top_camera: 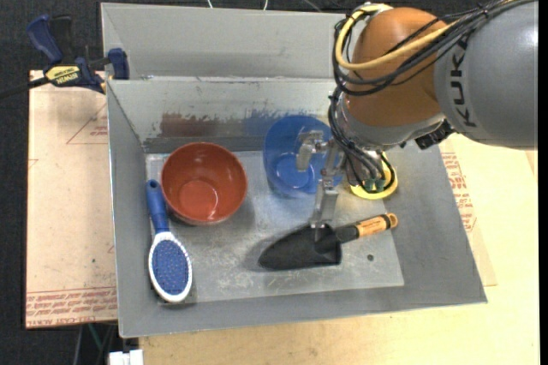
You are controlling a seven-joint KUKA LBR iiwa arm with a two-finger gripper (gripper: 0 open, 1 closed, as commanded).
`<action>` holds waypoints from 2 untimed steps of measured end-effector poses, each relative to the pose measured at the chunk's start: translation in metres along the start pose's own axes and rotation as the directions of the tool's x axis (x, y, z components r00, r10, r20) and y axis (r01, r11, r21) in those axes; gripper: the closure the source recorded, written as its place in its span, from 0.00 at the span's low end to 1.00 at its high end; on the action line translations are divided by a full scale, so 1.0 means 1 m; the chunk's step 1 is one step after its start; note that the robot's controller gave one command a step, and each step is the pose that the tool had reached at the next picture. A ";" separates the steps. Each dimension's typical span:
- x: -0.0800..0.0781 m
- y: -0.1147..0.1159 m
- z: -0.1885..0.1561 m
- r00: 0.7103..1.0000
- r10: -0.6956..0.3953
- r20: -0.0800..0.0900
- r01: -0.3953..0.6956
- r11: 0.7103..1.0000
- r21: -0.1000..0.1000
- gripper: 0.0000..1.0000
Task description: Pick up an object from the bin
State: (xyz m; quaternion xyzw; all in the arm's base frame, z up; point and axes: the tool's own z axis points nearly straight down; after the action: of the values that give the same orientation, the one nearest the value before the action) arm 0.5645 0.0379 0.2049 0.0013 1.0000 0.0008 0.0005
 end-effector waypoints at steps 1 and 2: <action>0.000 0.000 0.000 1.000 0.000 0.000 0.000 1.000 0.000 0.00; -0.002 0.013 0.080 0.989 -0.145 0.004 0.145 0.989 0.000 0.00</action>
Offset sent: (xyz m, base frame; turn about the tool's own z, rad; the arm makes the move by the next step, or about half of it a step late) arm 0.0019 0.0221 -0.1349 -0.2463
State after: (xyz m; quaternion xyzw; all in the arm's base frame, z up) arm 0.5668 0.0508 0.1254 -0.0715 0.9974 0.0009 0.0025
